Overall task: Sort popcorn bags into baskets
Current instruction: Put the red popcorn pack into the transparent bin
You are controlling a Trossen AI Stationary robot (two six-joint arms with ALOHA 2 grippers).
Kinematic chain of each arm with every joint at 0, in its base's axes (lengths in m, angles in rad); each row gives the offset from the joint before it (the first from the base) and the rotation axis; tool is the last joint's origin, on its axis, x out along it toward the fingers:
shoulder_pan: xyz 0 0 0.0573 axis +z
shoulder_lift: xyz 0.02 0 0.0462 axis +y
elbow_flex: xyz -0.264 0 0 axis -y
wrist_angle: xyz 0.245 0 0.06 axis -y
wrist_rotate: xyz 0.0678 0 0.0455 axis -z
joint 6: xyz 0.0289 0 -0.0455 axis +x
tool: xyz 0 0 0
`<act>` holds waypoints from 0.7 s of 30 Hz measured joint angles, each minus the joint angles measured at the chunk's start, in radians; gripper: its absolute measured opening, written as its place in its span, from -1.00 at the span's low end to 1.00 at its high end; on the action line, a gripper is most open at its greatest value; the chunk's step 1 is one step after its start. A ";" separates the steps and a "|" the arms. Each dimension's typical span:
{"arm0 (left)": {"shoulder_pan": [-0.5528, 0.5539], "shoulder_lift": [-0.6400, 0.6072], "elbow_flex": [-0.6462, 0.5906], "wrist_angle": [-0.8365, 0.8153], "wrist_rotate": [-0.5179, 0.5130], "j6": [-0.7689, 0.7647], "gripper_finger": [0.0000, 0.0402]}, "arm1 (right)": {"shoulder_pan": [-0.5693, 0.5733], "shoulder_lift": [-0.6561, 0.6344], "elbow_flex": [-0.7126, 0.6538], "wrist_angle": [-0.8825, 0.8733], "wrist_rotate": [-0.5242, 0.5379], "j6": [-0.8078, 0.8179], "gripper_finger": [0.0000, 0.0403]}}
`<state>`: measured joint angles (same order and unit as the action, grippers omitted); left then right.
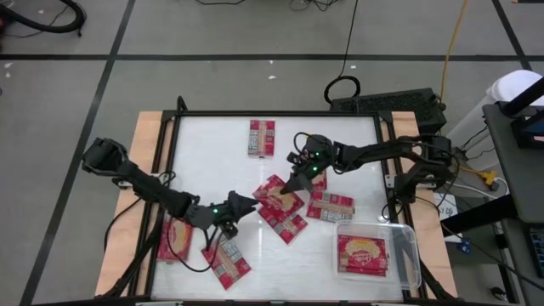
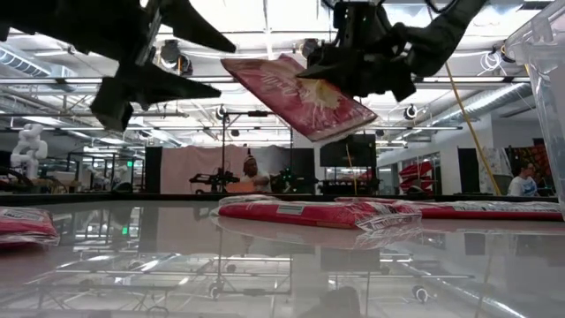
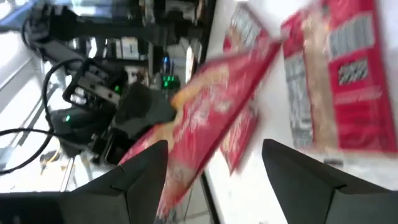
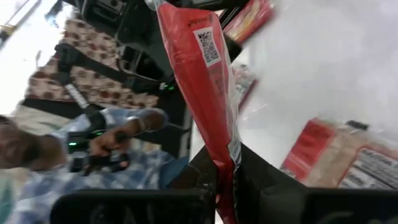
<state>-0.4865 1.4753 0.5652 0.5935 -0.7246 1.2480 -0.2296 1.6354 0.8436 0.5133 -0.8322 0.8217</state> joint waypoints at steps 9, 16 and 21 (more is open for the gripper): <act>-0.033 0.008 0.000 0.053 -0.037 0.022 0.33 | -0.034 0.088 0.000 0.066 -0.086 0.056 -0.92; -0.006 0.008 0.000 0.046 -0.040 0.083 0.33 | -0.038 0.122 0.000 0.074 -0.114 0.060 -0.92; 0.027 0.008 0.000 0.044 -0.026 0.086 0.33 | -0.038 0.135 0.000 0.085 -0.114 0.089 -0.92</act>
<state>-0.4599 1.4837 0.5652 0.6374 -0.7503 1.3340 -0.2672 1.7702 0.8440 0.5979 -0.9459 0.9110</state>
